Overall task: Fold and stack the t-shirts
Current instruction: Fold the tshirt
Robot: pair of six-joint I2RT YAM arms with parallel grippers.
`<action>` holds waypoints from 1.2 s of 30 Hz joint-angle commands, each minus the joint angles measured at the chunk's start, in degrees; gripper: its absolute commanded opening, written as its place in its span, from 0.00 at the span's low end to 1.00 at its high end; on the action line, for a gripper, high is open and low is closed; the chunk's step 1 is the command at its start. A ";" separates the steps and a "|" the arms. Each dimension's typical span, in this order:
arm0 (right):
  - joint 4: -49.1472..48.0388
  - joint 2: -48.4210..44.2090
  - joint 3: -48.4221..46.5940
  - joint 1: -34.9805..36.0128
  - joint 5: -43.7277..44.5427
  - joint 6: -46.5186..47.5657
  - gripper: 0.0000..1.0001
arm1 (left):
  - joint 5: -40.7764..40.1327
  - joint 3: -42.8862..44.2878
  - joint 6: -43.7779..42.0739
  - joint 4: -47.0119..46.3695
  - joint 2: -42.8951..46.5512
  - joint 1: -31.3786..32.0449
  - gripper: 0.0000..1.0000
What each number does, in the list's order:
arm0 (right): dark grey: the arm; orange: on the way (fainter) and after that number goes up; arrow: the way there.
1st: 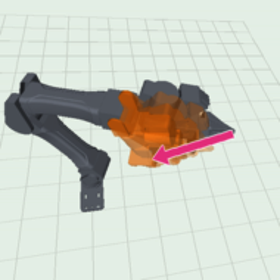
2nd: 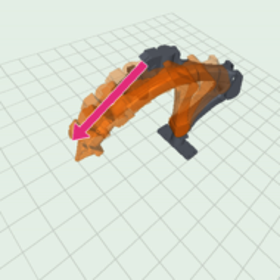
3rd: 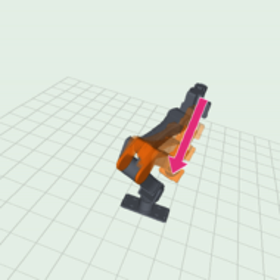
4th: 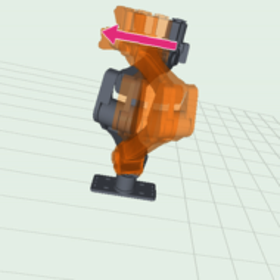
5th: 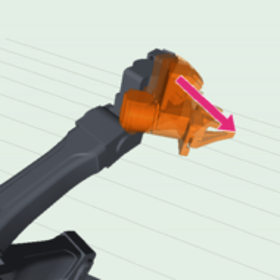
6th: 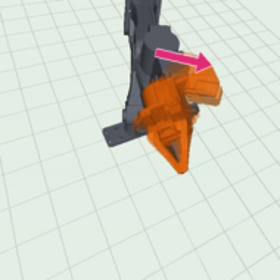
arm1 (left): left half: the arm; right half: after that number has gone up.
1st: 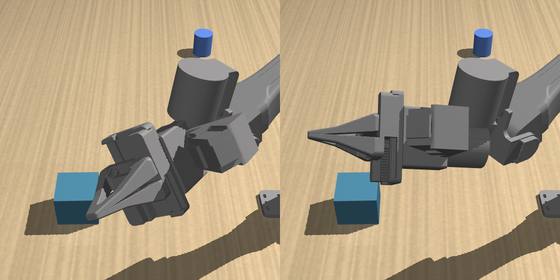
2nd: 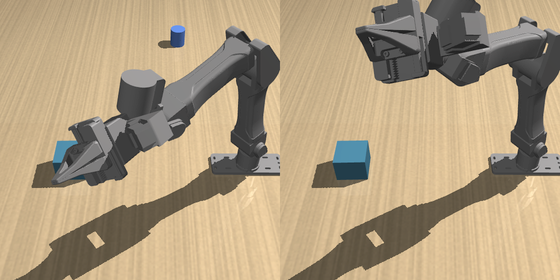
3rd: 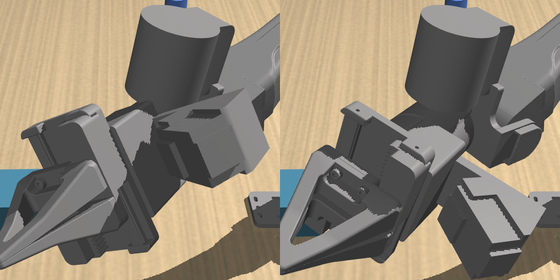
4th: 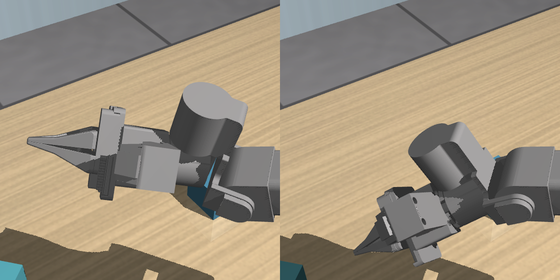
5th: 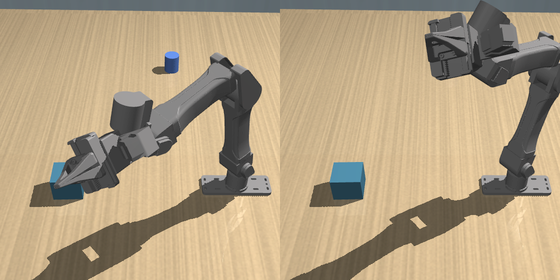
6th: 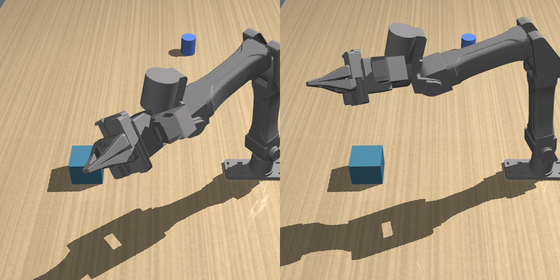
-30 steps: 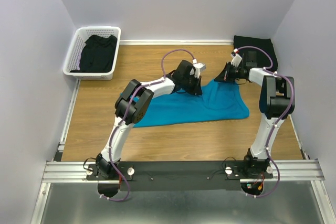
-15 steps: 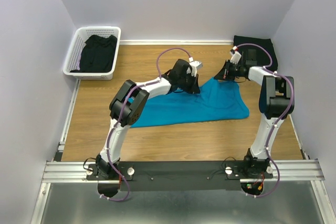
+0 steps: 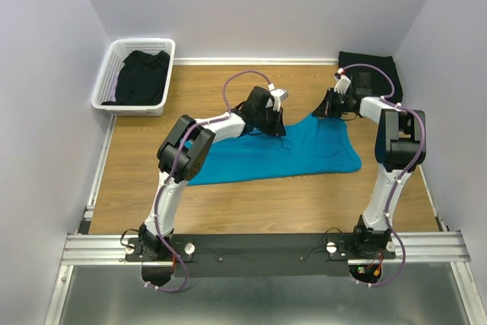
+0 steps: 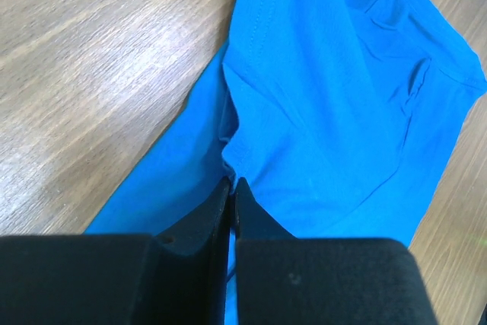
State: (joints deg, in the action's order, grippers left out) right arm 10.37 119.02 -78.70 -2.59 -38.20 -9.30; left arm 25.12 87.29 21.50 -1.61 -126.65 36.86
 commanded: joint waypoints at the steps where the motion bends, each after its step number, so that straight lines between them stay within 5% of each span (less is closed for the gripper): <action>1: -0.09 2.00 -0.67 0.13 1.90 0.95 0.09 | -1.39 -1.85 0.74 -0.50 0.70 -0.21 0.10; 7: -0.09 -1.06 0.03 0.13 5.49 -0.28 0.23 | -4.47 -3.26 1.62 -0.42 3.33 -0.47 0.16; 13: 0.09 -7.13 2.31 0.13 8.93 -1.42 0.26 | -5.08 -4.23 2.59 -0.33 6.06 -0.56 0.26; 15: 0.09 -9.84 3.54 0.13 9.45 -2.65 0.28 | -5.52 -5.28 3.20 0.02 7.73 -0.56 0.38; 16: 0.09 -10.99 5.20 0.22 9.89 -4.13 0.37 | -5.79 -6.24 3.64 0.20 9.30 -0.56 0.48; 19: 0.17 -16.61 9.25 0.39 11.90 -6.95 0.43 | -7.36 -8.00 4.25 1.51 12.29 -0.74 0.55; 26: 0.70 -33.13 27.17 0.39 19.12 -17.84 0.60 | -19.48 -16.16 6.97 11.00 22.32 -3.37 0.48; 36: 6.16 -43.96 41.86 3.73 24.21 -21.98 0.67 | -19.58 -34.89 15.68 11.97 30.41 -13.39 0.52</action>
State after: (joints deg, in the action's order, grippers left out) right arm 14.41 76.38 -39.66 -0.51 -18.65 -28.47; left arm 8.08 56.51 33.61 8.01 -100.20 24.60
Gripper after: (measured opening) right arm 0.668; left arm 0.512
